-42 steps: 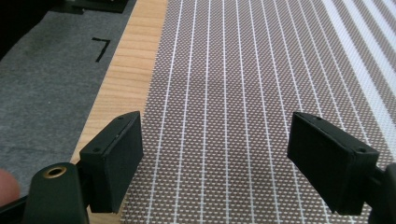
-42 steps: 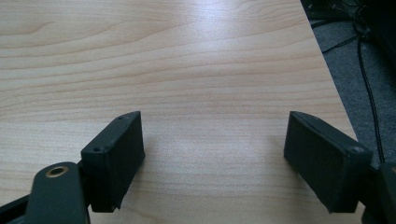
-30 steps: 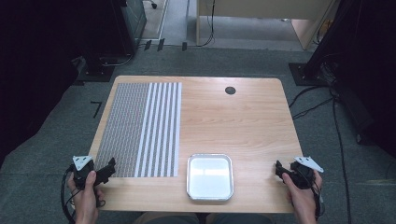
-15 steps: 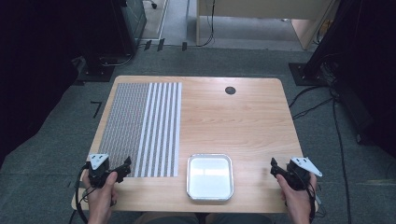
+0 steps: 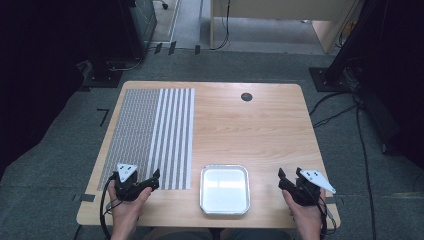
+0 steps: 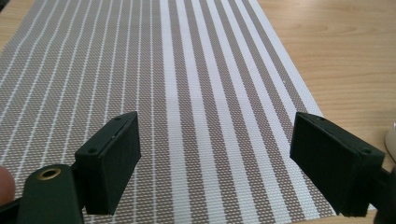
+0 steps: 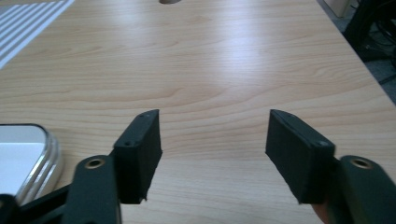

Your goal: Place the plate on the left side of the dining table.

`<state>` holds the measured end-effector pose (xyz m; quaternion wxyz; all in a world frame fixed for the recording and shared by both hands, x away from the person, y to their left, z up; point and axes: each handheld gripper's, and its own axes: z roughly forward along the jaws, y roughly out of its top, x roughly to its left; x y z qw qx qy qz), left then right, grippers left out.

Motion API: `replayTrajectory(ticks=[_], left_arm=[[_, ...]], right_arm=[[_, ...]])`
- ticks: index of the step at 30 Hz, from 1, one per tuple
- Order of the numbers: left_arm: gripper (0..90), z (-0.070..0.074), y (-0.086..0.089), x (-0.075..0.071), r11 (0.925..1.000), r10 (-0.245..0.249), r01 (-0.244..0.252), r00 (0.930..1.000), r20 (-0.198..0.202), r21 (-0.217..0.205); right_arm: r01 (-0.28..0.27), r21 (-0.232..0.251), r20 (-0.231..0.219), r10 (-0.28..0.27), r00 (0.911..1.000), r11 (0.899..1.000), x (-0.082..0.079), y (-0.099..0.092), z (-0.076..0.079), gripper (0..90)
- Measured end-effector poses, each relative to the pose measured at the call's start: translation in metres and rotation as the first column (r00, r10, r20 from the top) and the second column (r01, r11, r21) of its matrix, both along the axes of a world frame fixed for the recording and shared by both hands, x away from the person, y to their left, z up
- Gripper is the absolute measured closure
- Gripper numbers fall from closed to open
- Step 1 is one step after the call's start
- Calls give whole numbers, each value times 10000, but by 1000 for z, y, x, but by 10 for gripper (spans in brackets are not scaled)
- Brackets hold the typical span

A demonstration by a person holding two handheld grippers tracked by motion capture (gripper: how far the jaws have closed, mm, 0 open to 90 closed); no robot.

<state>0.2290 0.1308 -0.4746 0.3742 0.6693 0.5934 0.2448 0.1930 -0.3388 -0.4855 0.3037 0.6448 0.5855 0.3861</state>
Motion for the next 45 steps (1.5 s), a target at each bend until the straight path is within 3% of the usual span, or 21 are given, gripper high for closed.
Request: replayTrajectory(ticks=[3,7,9,11,14,17,19,22,27,28,30,31,32,33,37,39,42,45], left_arm=[[255,-1,-10,-1,9999,101,-101,9999,0,138],[298,-1,-24,-3,9992,-319,319,9995,-25,245],[316,-2,-32,-4,9987,-424,425,9991,-25,284],[330,-4,-43,-7,9964,-762,764,9971,-67,368],[345,-5,-53,-10,9916,-1256,1258,9920,-85,316],[349,-5,-59,-12,9897,-1402,1405,9901,-123,293],[370,-6,-70,-14,9870,-1572,1576,9875,-136,321],[391,-8,-82,-17,9840,-1718,1727,9848,-244,440],[425,-11,-92,-20,9821,-1853,1862,9822,-296,292],[442,-10,-93,-22,9811,-1919,1924,9811,-236,216],[474,-10,-98,-25,9765,-2154,2155,9764,-148,59],[508,-10,-99,-26,9744,-2249,2250,9743,-156,26],[519,-10,-100,-27,9727,-2320,2320,9726,-158,2],[531,-12,-103,-29,9665,-2568,2567,9663,-194,-100],[571,-13,-107,-31,9602,-2791,2787,9600,-219,-179],[592,-14,-110,-33,9553,-2953,2949,9551,-242,-203],[618,-16,-114,-36,9469,-3210,3201,9466,-316,-291],[642,-18,-116,-36,9436,-3309,3302,9427,-421,-247]], right_arm=[[-430,135,195,427,9989,9990,-1,7,0,478],[-898,222,435,888,9951,9957,-3,21,0,548],[-1146,764,695,1093,9916,9905,-6,25,2,554],[-1248,947,828,1171,9897,9877,-6,28,5,563],[-1559,1081,548,1507,9871,9818,-6,35,4,570],[-1633,1230,296,1608,9865,9789,-6,41,2,586],[-1782,1748,338,1750,9840,9683,-6,44,3,632],[-2152,2053,425,2109,9766,9548,-6,51,1,646],[-2258,1977,356,2232,9741,9539,-6,61,-2,687],[-2150,1903,325,2128,9766,9579,-6,64,-2,702],[-2219,1712,340,2193,9751,9599,-6,68,-2,702],[-2487,1777,451,2446,9686,9521,-7,70,-3,726],[-2546,1844,454,2505,9670,9493,-7,70,-3,737],[-2606,1914,409,2576,9654,9463,-6,71,-4,743],[-2730,2075,395,2708,9618,9394,-6,71,-9,776],[-2666,2178,339,2657,9634,9389,-6,71,-12,785],[-2546,2707,53,2630,9648,9284,-2,68,-17,798],[-2359,3027,-193,2534,9672,9234,1,65,-20,821]])
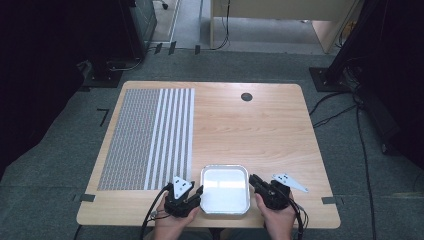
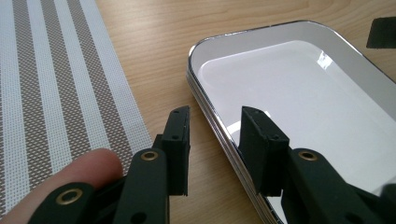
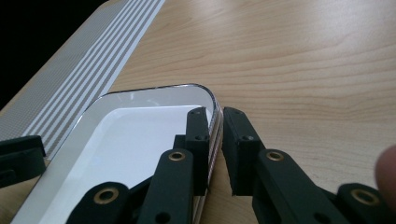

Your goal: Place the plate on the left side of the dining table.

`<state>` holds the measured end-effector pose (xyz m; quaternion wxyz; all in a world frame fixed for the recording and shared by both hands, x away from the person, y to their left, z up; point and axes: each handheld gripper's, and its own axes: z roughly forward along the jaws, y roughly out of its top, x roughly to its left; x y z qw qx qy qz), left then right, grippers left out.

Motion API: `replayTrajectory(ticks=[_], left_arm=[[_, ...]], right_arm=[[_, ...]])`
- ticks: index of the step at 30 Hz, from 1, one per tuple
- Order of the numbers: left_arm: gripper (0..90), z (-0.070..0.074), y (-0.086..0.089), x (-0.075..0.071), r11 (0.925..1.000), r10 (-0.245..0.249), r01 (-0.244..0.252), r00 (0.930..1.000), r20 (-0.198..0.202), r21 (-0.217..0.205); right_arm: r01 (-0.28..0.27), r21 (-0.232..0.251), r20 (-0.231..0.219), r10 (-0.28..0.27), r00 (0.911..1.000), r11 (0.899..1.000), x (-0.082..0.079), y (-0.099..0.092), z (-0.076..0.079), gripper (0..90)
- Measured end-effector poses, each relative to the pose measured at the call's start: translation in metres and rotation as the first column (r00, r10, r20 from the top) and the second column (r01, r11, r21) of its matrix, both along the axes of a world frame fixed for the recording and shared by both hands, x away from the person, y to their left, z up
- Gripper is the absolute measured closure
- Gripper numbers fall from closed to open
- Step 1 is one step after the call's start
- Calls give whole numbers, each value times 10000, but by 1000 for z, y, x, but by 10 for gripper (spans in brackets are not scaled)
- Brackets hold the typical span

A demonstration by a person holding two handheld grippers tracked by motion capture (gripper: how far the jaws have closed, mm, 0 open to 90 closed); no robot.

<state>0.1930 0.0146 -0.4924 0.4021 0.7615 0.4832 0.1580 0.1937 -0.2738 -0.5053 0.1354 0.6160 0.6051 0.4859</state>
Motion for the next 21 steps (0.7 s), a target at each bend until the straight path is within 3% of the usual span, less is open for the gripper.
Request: replayTrajectory(ticks=[3,13,21], left_arm=[[677,-2,-1,0,9998,-174,174,9998,-106,14],[759,-7,-3,2,9971,-760,757,9963,-406,-82],[758,-7,-2,4,9965,-823,814,9956,-453,-214]], right_arm=[[-145,389,-307,157,9994,9991,1,0,-1,838],[-321,357,-593,342,9977,9988,3,3,-4,876],[-297,616,-762,344,9965,9977,3,1,-5,875]])
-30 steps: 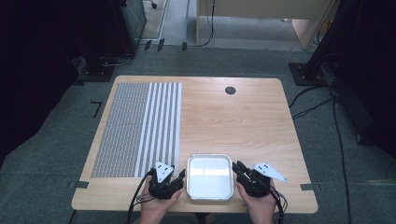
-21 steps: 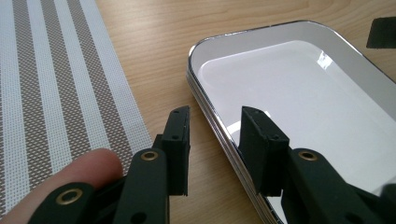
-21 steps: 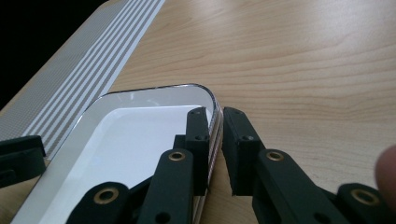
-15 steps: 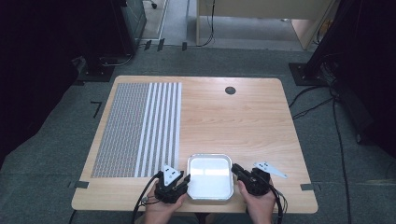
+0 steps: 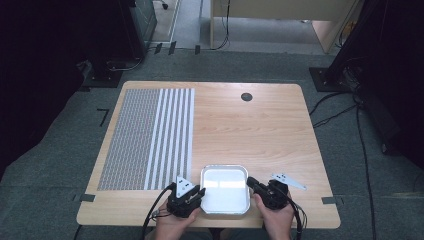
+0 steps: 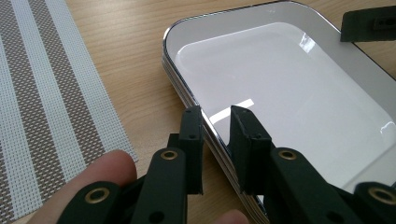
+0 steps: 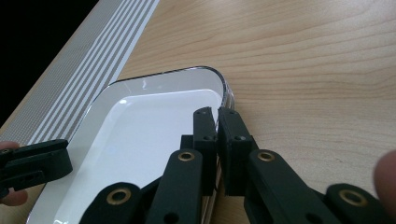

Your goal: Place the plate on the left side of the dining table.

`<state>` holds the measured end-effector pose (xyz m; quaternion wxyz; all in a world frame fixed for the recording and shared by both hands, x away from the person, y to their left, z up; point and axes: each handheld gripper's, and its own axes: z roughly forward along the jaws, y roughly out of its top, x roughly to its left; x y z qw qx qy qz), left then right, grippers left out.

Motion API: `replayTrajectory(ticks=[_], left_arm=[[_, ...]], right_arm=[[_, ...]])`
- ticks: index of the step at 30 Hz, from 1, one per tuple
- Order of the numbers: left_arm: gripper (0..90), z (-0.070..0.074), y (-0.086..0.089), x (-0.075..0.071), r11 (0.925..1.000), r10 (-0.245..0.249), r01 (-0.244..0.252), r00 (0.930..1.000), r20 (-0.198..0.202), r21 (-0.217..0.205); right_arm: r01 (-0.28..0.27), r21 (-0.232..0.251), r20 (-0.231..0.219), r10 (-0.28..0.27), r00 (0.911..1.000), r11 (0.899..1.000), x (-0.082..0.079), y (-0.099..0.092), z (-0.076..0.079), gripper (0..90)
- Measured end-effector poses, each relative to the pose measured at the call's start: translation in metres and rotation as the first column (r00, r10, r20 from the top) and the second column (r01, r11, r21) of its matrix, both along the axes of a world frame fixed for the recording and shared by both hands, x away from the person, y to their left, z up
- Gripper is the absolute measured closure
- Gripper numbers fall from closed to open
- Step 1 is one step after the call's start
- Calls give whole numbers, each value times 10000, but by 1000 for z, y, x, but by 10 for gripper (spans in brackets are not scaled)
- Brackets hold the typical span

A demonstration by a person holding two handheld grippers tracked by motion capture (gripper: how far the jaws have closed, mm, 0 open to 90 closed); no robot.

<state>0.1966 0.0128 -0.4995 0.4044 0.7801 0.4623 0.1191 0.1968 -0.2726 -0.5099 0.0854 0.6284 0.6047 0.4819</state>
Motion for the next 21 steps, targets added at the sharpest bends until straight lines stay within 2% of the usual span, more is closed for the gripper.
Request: replayTrajectory(ticks=[4,9,12,14,15,16,17,19,21], left_arm=[[770,0,0,0,10000,25,-25,10000,17,7],[775,-1,0,1,10000,-8,8,10000,-7,34],[775,-1,0,1,10000,-25,25,10000,-10,-4],[773,-1,0,1,10000,-43,43,10000,6,-12],[773,-1,-1,1,10000,-51,51,10000,25,-12],[772,-1,-1,1,10000,-59,59,10000,32,-1],[770,-1,-1,1,10000,-53,53,10000,31,3],[767,-2,-1,1,10000,-67,67,10000,21,16],[766,-2,-1,1,10000,-62,62,10000,1,-15]], right_arm=[[95,219,-89,-93,9999,9997,-1,-2,2,894],[103,625,73,-108,9999,9980,-4,-5,7,895],[85,638,141,-94,9999,9979,-5,-6,8,900],[-182,1052,71,175,9998,9943,-5,-6,7,895],[-307,1089,28,306,9995,9936,-4,-4,6,892],[-331,965,29,330,9995,9948,-4,-2,6,892],[-48,473,263,36,9996,9989,-8,1,6,877],[273,288,455,-286,9986,9992,-9,1,7,859],[487,338,275,-496,9984,9982,-7,-3,5,854]])
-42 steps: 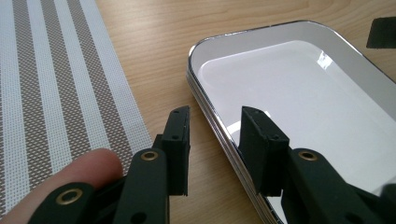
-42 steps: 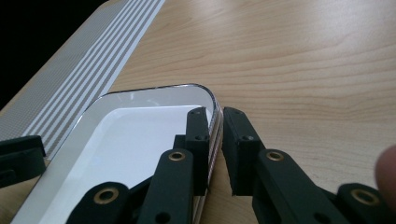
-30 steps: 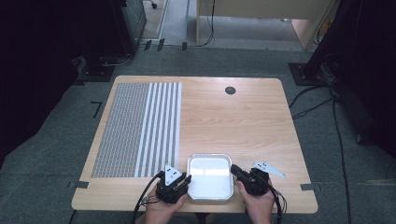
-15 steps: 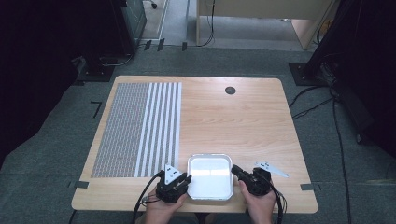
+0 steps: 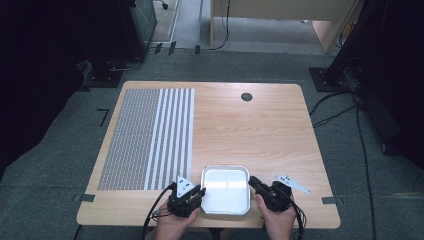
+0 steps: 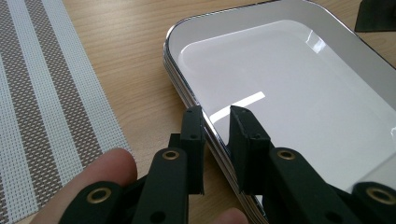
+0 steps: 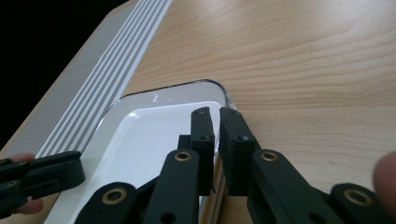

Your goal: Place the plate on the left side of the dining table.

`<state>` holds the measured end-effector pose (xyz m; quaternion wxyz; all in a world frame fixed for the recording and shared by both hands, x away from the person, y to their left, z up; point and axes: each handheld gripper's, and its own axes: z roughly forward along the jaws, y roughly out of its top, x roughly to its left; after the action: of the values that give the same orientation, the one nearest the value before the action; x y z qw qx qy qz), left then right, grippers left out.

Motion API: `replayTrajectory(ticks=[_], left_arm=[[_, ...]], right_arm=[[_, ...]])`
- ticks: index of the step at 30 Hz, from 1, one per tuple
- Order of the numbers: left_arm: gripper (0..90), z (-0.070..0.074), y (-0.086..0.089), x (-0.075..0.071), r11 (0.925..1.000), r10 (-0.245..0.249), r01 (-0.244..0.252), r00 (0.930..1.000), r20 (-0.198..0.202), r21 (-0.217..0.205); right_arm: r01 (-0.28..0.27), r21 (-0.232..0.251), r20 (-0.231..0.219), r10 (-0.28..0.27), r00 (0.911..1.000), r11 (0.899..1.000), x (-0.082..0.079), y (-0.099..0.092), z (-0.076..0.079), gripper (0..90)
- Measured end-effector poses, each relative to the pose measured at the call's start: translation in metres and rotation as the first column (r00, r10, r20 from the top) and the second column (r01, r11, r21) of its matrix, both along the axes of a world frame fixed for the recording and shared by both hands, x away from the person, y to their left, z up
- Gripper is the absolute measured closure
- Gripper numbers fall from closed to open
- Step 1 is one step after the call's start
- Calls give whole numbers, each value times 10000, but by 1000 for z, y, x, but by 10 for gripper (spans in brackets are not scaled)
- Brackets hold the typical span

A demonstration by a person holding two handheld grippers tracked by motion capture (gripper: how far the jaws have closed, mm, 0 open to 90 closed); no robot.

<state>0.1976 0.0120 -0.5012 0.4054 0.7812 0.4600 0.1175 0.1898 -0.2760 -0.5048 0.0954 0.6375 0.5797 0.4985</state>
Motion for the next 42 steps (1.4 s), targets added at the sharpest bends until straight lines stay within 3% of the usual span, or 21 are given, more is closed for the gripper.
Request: replayTrajectory(ticks=[2,3,8,11,20,23,29,37,42], left_arm=[[766,0,0,0,10000,6,-6,10000,2,9],[766,0,0,0,10000,10,-10,10000,8,15],[766,0,0,0,10000,16,-16,10000,-1,-16],[768,-1,0,0,10000,19,-19,10000,42,5],[767,-1,0,0,10000,-9,9,10000,13,-25],[765,-1,0,1,10000,-34,34,10000,19,-36],[741,-2,1,2,9999,-152,151,9998,-88,-67],[727,-3,0,2,9998,-217,217,9998,-43,15],[641,-3,0,3,9996,-294,293,9994,-196,-44]], right_arm=[[-40,113,-122,42,9999,9999,1,-1,-2,855],[-191,430,-337,205,9992,9989,3,-2,-5,859],[-288,406,-421,305,9986,9988,3,0,-6,857],[-331,830,-572,379,9976,9960,4,-4,-6,857],[-295,1037,-173,314,9994,9942,-1,-4,2,852],[-267,917,-137,280,9995,9954,-1,-2,2,841],[-172,719,-741,225,9970,9973,2,0,-4,836],[91,327,-649,-69,9979,9994,-1,4,-2,869],[553,69,-407,-550,9977,9984,-6,7,3,887]])
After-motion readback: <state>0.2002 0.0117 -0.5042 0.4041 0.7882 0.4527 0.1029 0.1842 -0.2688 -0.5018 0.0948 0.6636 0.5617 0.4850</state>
